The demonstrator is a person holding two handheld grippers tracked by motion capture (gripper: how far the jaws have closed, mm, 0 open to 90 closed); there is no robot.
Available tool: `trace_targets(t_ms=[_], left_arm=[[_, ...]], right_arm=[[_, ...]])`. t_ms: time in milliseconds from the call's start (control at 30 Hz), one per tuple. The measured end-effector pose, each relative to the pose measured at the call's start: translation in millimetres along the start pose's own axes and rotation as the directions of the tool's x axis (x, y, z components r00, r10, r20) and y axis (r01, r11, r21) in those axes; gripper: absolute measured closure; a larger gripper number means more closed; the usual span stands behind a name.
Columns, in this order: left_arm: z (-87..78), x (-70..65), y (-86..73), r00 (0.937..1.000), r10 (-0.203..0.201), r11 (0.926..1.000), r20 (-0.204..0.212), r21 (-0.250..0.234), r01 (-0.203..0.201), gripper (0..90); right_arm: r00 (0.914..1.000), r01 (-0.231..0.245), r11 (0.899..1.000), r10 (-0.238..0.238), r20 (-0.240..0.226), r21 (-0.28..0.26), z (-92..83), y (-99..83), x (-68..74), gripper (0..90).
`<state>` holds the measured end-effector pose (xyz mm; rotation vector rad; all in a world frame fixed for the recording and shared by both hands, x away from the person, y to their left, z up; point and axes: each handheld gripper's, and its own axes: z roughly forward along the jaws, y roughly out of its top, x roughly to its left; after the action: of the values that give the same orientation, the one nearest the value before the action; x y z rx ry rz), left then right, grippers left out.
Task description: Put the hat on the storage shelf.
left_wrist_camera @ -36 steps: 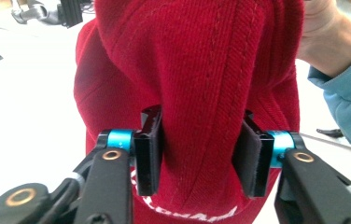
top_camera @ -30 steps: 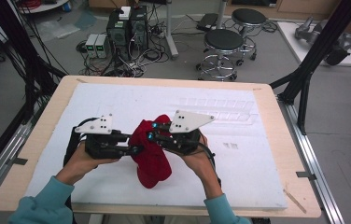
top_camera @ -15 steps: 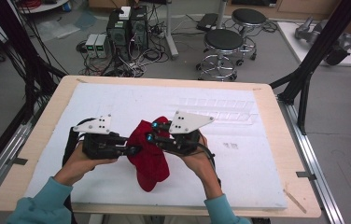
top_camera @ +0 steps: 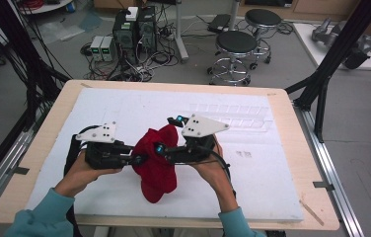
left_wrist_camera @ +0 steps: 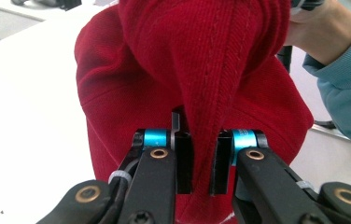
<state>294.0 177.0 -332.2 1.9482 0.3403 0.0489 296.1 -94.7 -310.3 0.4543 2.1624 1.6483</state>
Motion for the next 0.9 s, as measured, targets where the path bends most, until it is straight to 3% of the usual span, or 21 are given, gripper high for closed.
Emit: trace_targets(t_ms=[233,467,567,900], left_arm=[[-2.5,0.7,-1.0,0.9999,0.005,1.0,-0.009,0.004,-0.005,84.5],[-10.7,6.1,-3.3,0.9985,-0.011,0.9999,-0.053,-0.002,0.011,84.5],[-11.4,7.0,-3.3,0.9984,-0.015,0.9998,-0.055,-0.011,0.015,84.5],[-11.4,10.3,-1.2,0.9975,-0.023,0.9995,-0.067,-0.021,0.022,84.4]], right_arm=[[0.9998,0.018,1.0,-0.018,-0.008,0.013,-3.2,0.4,-0.5,22.8],[0.9999,-0.014,0.999,0.014,0.005,-0.032,-12.3,1.9,-5.1,16.6],[0.9997,-0.024,0.999,0.024,0.003,-0.025,-15.1,2.8,-6.5,11.8],[0.999,-0.041,0.999,0.041,0.018,-0.006,-22.6,2.9,-6.1,11.7]])
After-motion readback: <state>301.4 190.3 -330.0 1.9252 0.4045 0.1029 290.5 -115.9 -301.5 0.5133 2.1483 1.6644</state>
